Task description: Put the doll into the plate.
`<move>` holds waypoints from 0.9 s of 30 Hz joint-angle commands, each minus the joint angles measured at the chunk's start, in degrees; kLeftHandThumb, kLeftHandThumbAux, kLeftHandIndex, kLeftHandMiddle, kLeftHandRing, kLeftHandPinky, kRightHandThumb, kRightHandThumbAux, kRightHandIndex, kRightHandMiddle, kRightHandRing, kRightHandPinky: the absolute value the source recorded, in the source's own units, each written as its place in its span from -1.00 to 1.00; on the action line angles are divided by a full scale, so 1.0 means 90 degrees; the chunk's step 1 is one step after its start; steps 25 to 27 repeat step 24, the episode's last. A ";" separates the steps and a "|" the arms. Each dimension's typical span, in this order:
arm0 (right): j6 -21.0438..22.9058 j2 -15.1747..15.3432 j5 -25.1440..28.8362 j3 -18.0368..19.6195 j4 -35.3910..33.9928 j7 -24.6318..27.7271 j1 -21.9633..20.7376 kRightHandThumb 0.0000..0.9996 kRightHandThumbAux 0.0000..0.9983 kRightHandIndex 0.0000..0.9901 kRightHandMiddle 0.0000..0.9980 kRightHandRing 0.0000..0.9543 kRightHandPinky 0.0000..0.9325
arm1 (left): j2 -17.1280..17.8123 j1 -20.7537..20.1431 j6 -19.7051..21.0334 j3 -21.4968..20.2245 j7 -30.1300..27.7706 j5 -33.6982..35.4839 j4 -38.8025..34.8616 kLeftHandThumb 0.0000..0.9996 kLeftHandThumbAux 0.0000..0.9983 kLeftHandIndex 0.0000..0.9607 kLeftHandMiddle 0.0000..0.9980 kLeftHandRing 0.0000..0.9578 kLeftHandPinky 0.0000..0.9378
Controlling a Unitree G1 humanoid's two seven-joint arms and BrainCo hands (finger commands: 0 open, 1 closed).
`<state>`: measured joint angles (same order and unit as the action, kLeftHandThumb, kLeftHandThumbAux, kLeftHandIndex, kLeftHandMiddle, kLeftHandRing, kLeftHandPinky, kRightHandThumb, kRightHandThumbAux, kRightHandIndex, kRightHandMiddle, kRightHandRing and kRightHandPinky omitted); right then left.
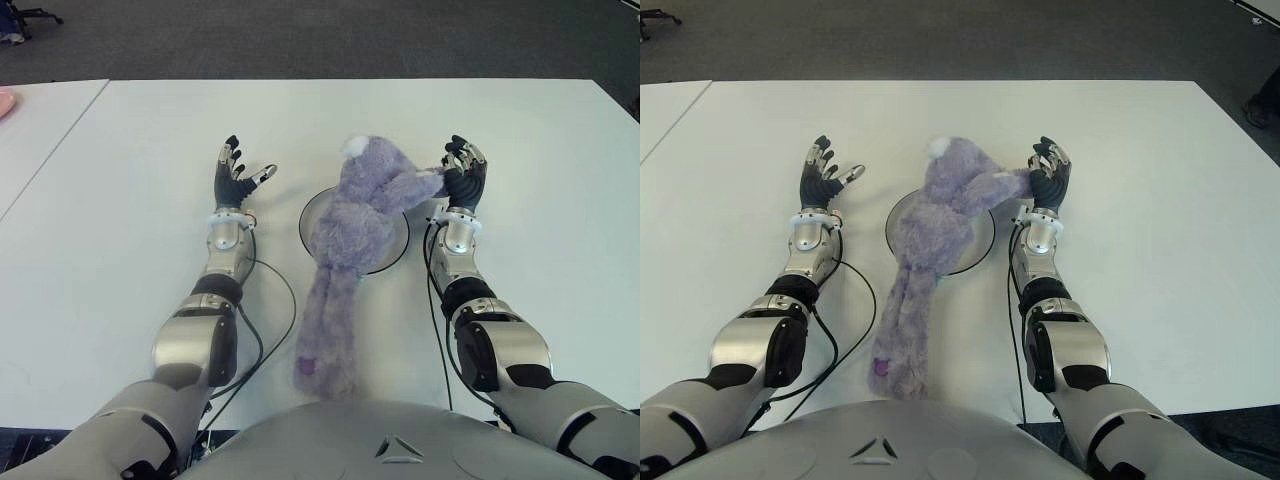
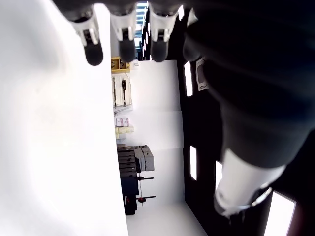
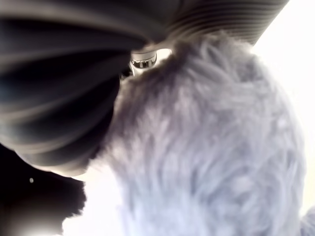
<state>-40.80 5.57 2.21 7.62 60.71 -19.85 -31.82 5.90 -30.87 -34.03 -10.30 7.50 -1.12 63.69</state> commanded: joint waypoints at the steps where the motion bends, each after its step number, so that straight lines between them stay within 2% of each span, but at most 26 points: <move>1: -0.0152 -0.0660 -0.0245 -0.0109 0.1310 0.0103 0.2412 0.39 0.48 -0.19 -0.53 -0.48 -0.36 | -0.0735 0.1538 0.0475 0.0229 0.0325 -0.0244 0.1205 -1.00 0.70 -0.88 -0.89 -0.90 -0.76; 27: -0.0214 -0.0676 -0.0256 -0.0100 0.1311 0.0074 0.2407 0.38 0.49 -0.20 -0.57 -0.49 -0.32 | -0.0718 0.1526 0.0436 0.0216 0.0361 -0.0239 0.1211 -1.00 0.73 -0.87 -0.88 -0.87 -0.73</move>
